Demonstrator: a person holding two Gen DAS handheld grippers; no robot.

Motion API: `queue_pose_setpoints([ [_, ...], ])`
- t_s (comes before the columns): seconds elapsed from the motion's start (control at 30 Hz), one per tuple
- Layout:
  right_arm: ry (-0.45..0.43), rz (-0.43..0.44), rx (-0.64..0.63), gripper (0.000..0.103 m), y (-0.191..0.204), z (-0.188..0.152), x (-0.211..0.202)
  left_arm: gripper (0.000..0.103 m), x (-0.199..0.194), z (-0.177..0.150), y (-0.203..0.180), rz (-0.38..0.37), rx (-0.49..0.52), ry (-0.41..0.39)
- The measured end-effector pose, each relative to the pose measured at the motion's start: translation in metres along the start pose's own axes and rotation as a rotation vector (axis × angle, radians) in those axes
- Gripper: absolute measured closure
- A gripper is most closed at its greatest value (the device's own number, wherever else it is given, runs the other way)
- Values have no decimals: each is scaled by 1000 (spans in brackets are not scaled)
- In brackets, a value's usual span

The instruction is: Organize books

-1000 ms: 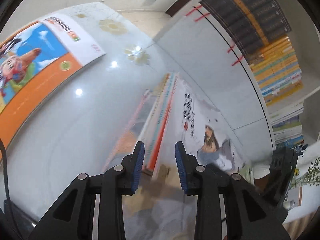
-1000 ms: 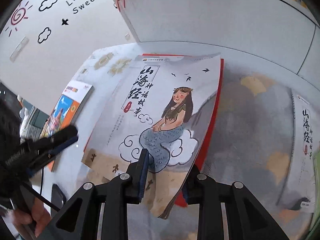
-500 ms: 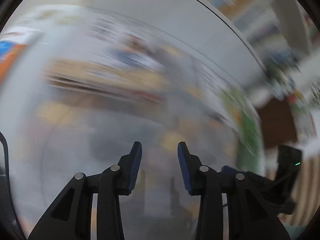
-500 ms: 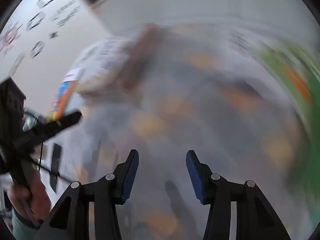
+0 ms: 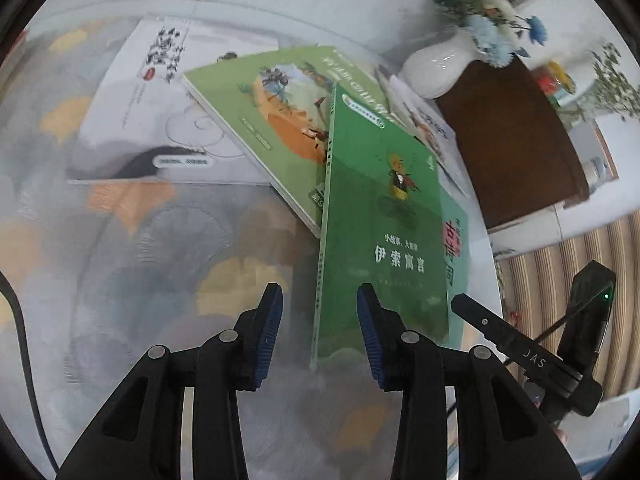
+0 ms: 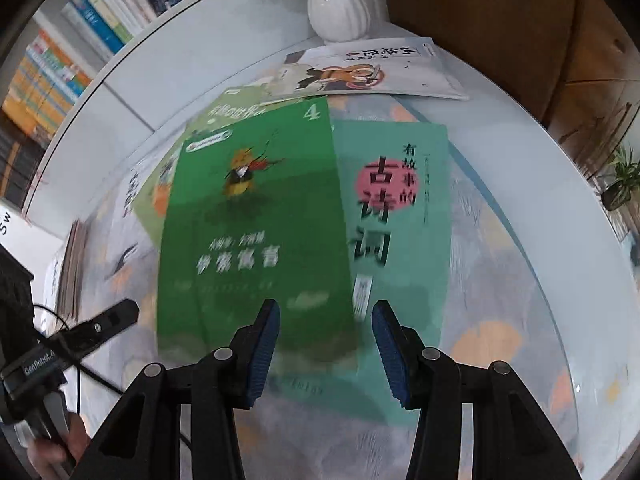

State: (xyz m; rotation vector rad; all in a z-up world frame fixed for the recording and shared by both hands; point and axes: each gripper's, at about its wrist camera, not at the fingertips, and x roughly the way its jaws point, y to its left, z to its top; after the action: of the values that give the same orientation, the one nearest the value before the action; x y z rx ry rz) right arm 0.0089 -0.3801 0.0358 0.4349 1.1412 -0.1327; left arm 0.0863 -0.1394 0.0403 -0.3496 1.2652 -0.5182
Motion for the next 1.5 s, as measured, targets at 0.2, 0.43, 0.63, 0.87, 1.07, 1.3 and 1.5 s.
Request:
queue_pose_setpoints([
  [0.2, 4, -20, -22, 56, 0, 1, 19, 67, 12, -7, 4, 40, -77, -20],
  [0.43, 34, 60, -87, 55, 6, -2, 20, 66, 10, -18, -14, -20, -35, -42],
  [0.63, 83, 128, -176, 53, 23, -23, 19, 66, -31, -54, -9, -7, -9, -80],
  [0.87, 206, 268, -360, 53, 101, -87, 18, 67, -99, -121, 51, 42, -136, -148],
  [1.07, 232, 236, -516, 53, 168, -123, 26, 67, -126, -151, 115, 70, -300, -152],
  [1.3, 208, 155, -452, 56, 160, -140, 24, 67, -133, -171, 161, 75, -404, -156],
  [1.5, 147, 112, -336, 66, 144, -154, 11, 66, -115, -150, 147, 84, -315, -115],
])
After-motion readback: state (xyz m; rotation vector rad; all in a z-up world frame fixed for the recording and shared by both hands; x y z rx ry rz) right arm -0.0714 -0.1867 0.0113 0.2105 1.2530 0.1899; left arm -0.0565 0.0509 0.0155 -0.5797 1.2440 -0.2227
